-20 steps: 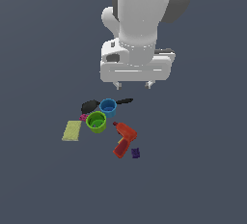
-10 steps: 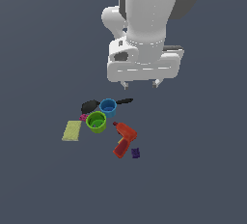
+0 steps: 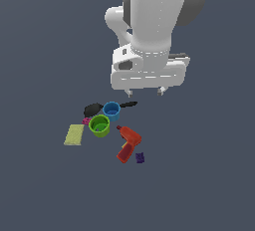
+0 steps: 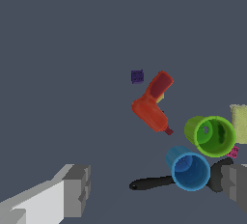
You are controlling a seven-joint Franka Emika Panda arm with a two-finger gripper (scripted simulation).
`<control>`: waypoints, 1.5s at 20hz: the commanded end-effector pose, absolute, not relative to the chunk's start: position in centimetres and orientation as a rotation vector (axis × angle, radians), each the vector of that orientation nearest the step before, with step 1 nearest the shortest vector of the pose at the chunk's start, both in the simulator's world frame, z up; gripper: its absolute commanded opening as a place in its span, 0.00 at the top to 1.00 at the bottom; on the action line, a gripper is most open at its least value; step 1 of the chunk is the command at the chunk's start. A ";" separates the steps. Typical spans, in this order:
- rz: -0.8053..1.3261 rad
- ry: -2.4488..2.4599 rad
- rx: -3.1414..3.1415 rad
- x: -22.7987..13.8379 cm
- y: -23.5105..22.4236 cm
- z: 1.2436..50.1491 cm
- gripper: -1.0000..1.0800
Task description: Pick up a designated object from a clutter of objects.
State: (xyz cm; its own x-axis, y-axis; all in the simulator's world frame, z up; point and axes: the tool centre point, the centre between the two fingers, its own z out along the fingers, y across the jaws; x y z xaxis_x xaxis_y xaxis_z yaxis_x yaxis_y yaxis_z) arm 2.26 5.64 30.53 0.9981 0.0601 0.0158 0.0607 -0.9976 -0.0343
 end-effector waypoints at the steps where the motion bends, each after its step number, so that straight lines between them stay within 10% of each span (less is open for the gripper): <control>1: -0.021 -0.100 -3.107 3.0 5.6 29.7 0.04; 30: -0.002 -0.242 -3.130 13.6 5.4 8.9 0.04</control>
